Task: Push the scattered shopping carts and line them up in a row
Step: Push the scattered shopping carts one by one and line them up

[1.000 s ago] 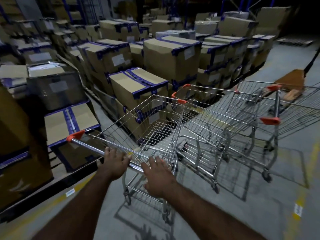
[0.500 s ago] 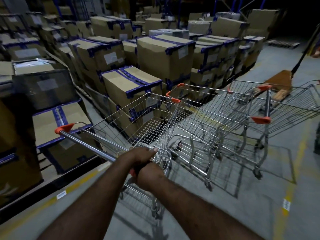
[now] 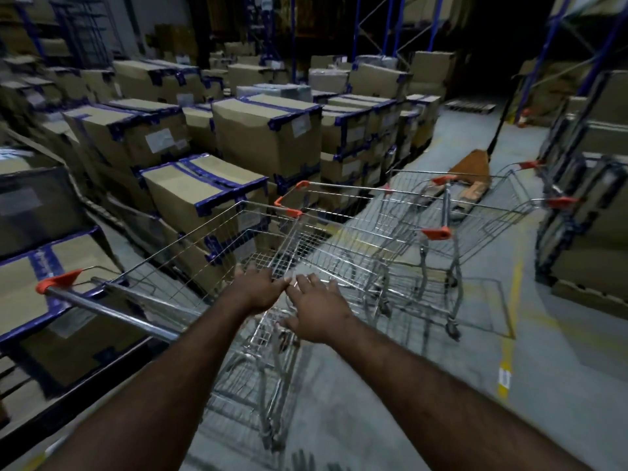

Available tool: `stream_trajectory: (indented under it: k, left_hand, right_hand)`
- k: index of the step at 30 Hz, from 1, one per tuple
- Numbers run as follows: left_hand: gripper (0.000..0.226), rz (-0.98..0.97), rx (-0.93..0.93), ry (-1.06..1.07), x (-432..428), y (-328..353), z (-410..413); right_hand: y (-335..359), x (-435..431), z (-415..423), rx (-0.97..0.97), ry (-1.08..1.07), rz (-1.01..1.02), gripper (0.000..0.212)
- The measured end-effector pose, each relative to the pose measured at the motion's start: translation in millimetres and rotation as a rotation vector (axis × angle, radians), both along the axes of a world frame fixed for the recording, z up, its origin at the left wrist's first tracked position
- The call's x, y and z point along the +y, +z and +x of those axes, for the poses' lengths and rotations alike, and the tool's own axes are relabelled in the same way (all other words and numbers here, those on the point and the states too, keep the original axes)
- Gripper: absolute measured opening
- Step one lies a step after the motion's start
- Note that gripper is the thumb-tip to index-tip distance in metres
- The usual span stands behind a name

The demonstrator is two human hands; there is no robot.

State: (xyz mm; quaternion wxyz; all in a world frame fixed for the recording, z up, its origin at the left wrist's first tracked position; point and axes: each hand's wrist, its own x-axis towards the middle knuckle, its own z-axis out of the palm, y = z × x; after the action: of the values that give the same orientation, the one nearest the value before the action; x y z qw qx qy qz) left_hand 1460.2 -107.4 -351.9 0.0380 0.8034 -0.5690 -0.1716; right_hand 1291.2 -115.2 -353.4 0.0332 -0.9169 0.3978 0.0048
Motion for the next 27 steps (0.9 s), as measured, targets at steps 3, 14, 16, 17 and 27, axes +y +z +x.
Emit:
stream_trajectory:
  k: [3,14,16,17,27]
  left_hand:
    - [0.087,-0.054,-0.044,-0.045,-3.3,22.9,-38.9]
    - [0.083,-0.236,-0.207,-0.446,-7.5,87.4,-207.5]
    - [0.082,-0.281,-0.237,-0.513,-5.7,98.3,-242.2]
    - [0.082,-0.309,-0.246,-0.543,-5.7,103.4,-259.8]
    - [0.076,-0.559,-0.223,-0.89,14.1,155.0,-480.5]
  right_hand:
    - [16.4,-2.9,-45.2,-0.031,-0.086,-0.033,0.08]
    - [77.6,11.6,-233.9,-0.11,-0.42,-0.146,0.09]
    - [87.5,19.3,-268.9,-0.12,-0.47,-0.191,0.09]
    - [92.9,24.1,-287.0,-0.122,-0.493,-0.208,0.09]
    - [155.2,109.7,-499.3,-0.101,-0.808,-0.329,0.091]
